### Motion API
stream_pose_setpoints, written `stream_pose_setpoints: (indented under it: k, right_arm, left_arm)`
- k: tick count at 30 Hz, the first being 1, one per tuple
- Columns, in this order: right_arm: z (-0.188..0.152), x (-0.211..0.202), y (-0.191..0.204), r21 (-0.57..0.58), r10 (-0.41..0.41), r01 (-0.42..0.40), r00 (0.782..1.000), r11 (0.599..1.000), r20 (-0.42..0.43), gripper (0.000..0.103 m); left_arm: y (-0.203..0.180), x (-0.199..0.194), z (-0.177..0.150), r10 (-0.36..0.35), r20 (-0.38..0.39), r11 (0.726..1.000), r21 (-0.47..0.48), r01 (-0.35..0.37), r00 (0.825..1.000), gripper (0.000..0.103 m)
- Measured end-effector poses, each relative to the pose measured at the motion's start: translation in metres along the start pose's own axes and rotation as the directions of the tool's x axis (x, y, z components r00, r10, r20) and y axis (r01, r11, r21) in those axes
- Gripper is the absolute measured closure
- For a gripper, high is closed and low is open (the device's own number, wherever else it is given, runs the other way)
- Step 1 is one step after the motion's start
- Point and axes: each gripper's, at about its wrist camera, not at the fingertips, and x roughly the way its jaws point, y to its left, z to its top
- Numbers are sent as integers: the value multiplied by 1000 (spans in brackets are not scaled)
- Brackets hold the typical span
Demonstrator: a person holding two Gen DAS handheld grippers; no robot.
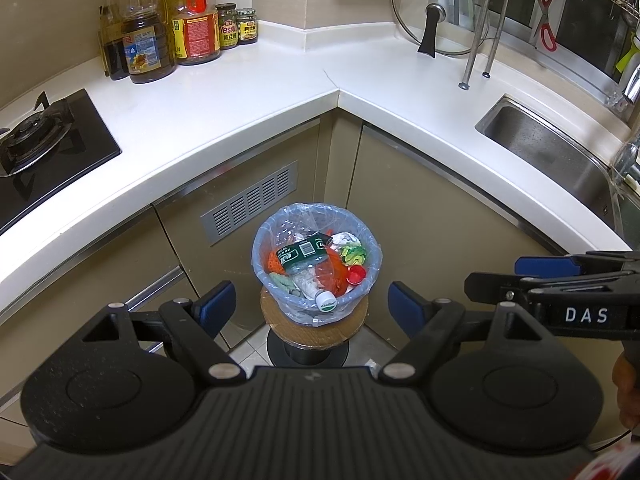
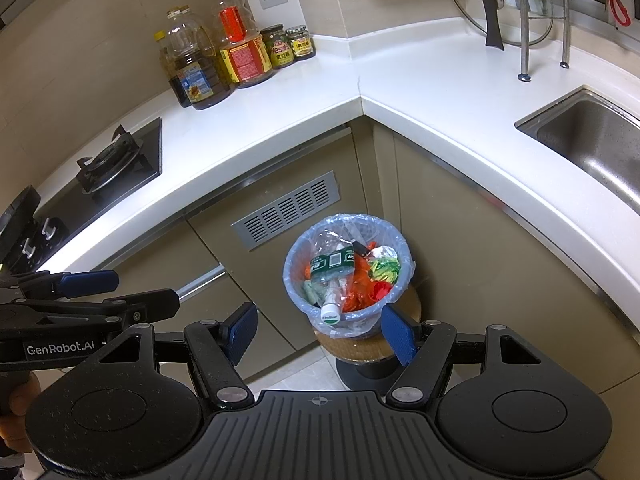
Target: Collect trash
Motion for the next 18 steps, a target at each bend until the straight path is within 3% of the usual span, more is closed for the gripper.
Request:
stream_pose_setpoints:
  k: [18]
  right_arm:
    - [1, 1, 1, 3, -1, 1, 1000, 1000, -2, 34]
  left_arm:
    - [-1, 7, 0, -1, -8, 1000, 5, 1, 1000, 21]
